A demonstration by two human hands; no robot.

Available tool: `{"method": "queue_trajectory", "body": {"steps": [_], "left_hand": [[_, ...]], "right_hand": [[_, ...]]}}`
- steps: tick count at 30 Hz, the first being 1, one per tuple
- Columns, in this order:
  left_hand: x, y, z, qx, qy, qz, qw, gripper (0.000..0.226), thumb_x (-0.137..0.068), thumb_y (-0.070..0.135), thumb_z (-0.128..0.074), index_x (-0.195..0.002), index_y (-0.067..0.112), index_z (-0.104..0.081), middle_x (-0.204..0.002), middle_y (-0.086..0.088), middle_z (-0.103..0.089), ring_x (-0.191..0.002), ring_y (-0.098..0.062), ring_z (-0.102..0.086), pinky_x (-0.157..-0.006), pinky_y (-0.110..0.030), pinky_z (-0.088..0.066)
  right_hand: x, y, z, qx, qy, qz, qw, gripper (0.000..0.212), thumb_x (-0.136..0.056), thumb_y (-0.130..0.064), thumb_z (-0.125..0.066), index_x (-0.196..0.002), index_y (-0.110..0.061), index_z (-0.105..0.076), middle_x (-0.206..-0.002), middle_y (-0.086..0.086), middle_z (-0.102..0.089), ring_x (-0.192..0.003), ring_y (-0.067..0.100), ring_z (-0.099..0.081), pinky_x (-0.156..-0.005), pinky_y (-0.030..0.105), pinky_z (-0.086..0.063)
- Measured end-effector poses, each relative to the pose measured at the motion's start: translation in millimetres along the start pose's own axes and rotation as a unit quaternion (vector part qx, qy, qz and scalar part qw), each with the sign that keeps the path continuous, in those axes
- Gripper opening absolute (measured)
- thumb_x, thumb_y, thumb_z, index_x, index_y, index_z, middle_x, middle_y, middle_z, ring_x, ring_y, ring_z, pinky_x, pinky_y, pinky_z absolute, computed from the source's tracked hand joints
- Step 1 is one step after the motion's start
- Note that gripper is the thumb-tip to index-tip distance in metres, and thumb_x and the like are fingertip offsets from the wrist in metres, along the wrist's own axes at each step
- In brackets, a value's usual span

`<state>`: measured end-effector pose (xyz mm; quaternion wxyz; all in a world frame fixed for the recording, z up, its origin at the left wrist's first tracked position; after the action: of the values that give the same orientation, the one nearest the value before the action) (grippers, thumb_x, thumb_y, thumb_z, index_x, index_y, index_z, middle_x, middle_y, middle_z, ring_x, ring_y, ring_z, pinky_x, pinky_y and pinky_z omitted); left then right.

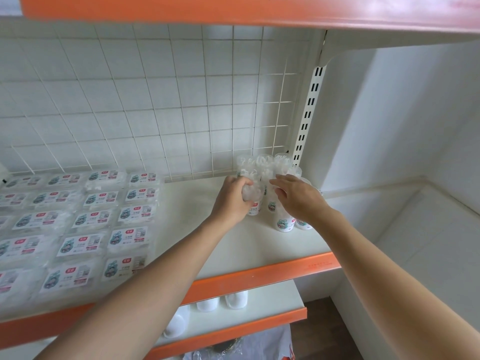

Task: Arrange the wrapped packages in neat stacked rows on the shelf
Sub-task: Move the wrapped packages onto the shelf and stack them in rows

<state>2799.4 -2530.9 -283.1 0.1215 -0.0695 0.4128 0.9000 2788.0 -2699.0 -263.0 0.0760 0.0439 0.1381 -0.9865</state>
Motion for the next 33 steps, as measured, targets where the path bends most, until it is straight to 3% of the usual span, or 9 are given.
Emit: {"method": "queue_trajectory", "body": {"steps": [7,11,16,24,33], "left_hand": [[-2.2,1.7,-5.3,-0.003,0.000,0.000,1.000,0.047,-0.077,0.001,-0.072,-0.119,0.017,-0.059,-0.119,-0.003,-0.044,-0.102,-0.020,-0.054,-0.089,-0.033,-0.049],[-1.1,-1.7,-5.4,-0.040,0.001,-0.013,0.999,0.060,-0.076,0.007,-0.074,-0.131,0.017,-0.051,-0.129,-0.006,-0.041,-0.121,-0.023,-0.045,-0.098,-0.029,-0.041],[-8.4,-2.1,-6.3,-0.097,-0.059,-0.014,0.993,0.074,-0.081,0.011,-0.071,-0.146,0.020,-0.037,-0.151,-0.003,-0.027,-0.139,-0.022,-0.032,-0.107,-0.033,-0.035],[-7.1,-2.1,-11.2,-0.128,-0.055,-0.024,0.990,0.071,-0.086,0.015,-0.069,-0.148,0.019,-0.034,-0.157,-0.003,-0.021,-0.142,-0.025,-0.028,-0.110,-0.035,-0.033],[0.4,8.1,2.3,-0.139,-0.058,-0.024,0.988,0.074,-0.088,0.033,-0.067,-0.150,0.024,-0.028,-0.156,-0.005,-0.021,-0.143,-0.026,-0.021,-0.111,-0.036,-0.029]], "right_hand": [[2.2,-2.4,3.2,0.004,0.010,0.009,1.000,0.039,-0.104,-0.025,-0.035,-0.140,-0.025,-0.047,-0.150,-0.006,-0.040,-0.142,0.015,-0.028,-0.107,0.032,-0.030],[0.8,-1.0,1.9,-0.002,0.012,0.008,1.000,0.039,-0.103,-0.025,-0.035,-0.140,-0.027,-0.047,-0.152,-0.006,-0.038,-0.142,0.014,-0.028,-0.108,0.031,-0.029],[0.9,0.8,0.5,-0.005,0.010,0.008,1.000,0.039,-0.103,-0.026,-0.036,-0.141,-0.027,-0.047,-0.152,-0.006,-0.038,-0.143,0.014,-0.027,-0.111,0.032,-0.026],[1.2,-1.0,1.5,0.006,0.008,0.015,1.000,0.040,-0.104,-0.026,-0.034,-0.142,-0.025,-0.045,-0.153,-0.005,-0.037,-0.144,0.014,-0.025,-0.112,0.030,-0.023],[-0.5,-0.1,-0.9,0.000,-0.003,0.006,1.000,0.043,-0.103,-0.030,-0.035,-0.146,-0.027,-0.038,-0.157,-0.005,-0.028,-0.147,0.014,-0.016,-0.119,0.038,-0.017]]}}
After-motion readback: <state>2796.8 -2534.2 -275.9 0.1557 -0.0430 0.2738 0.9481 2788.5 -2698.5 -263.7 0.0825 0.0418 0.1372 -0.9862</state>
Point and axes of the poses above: each hand's wrist, its own x-axis away from the middle knuckle, its own z-axis out of the back of the hand, y = z × x, the point moved 4 cm from there along -x, towards the middle knuckle
